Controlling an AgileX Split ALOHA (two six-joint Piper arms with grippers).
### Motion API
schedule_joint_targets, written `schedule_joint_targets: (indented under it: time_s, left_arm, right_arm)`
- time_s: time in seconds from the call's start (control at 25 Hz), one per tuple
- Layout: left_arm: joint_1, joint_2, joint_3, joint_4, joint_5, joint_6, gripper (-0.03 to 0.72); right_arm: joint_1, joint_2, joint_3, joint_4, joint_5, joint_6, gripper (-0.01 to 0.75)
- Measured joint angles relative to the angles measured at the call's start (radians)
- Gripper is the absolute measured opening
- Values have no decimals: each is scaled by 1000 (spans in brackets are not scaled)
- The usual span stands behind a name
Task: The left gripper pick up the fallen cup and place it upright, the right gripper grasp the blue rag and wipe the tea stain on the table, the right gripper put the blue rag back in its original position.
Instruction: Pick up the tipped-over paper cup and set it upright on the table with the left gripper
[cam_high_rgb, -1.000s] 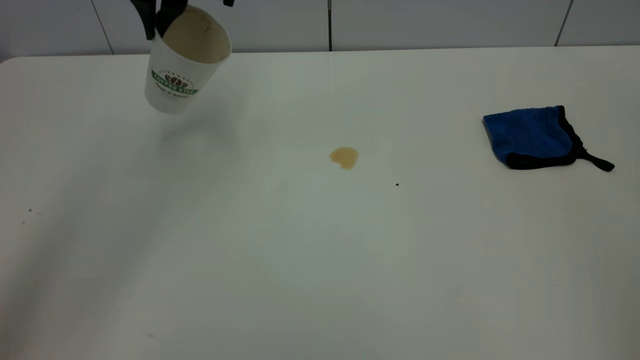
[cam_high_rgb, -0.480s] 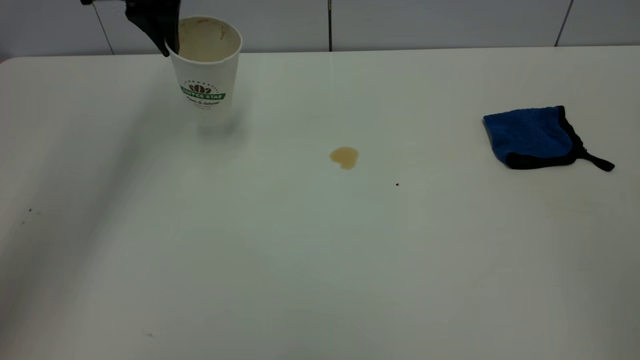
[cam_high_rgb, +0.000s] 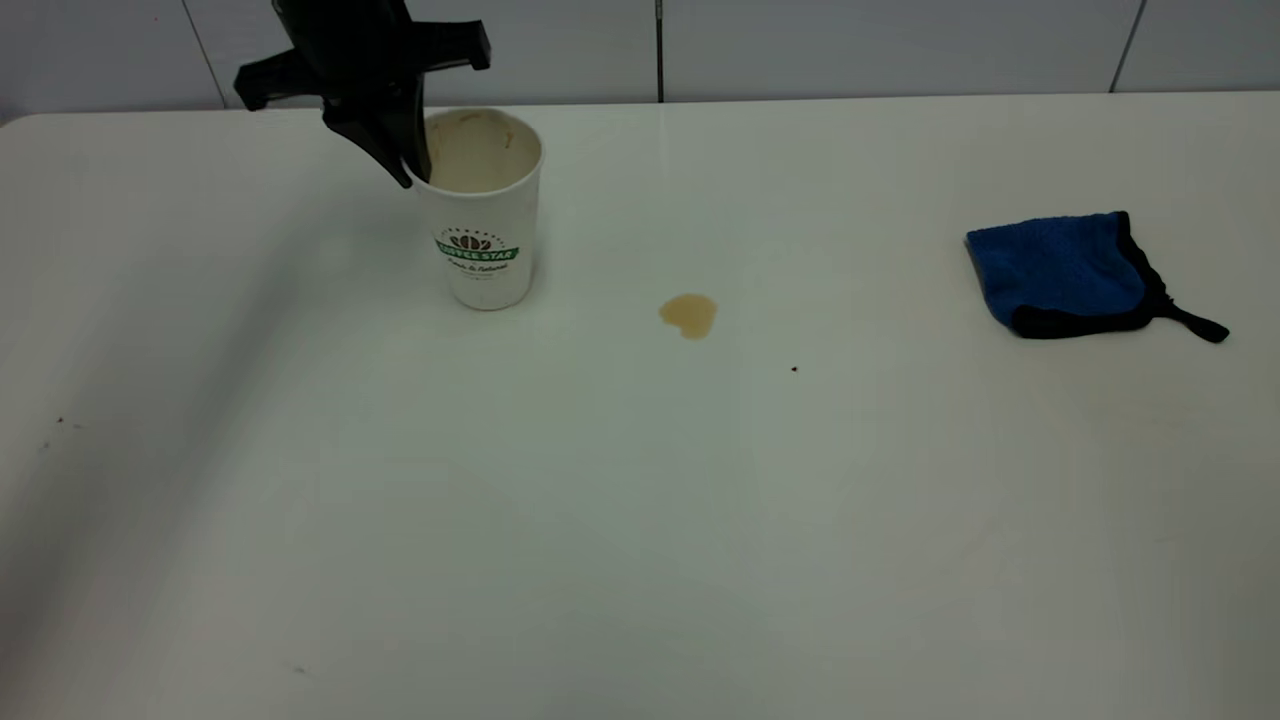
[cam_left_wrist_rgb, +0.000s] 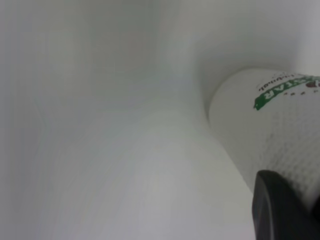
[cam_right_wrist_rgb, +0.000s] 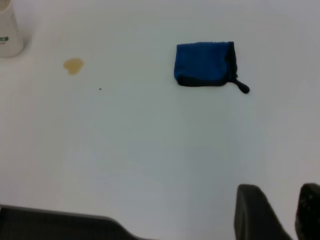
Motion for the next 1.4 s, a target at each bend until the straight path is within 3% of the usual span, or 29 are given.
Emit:
schedule_joint_targets:
  time_s: [0.52, 0.72, 0.84, 1.24, 1.4]
  left_arm:
    - [0, 14, 0, -72, -30, 34, 54]
    - [0, 14, 0, -73, -37, 34, 104]
    - [0, 14, 0, -73, -37, 34, 176]
    - [0, 14, 0, -73, -37, 43, 541]
    - [0, -2, 0, -62, -38, 47, 599]
  right_arm:
    - [0, 0, 0, 0, 0, 0, 242]
    - [0, 0, 0, 0, 0, 0, 242]
    - [0, 0, 0, 0, 0, 0, 242]
    - [0, 0, 0, 0, 0, 0, 242]
    - [0, 0, 0, 0, 0, 0, 242]
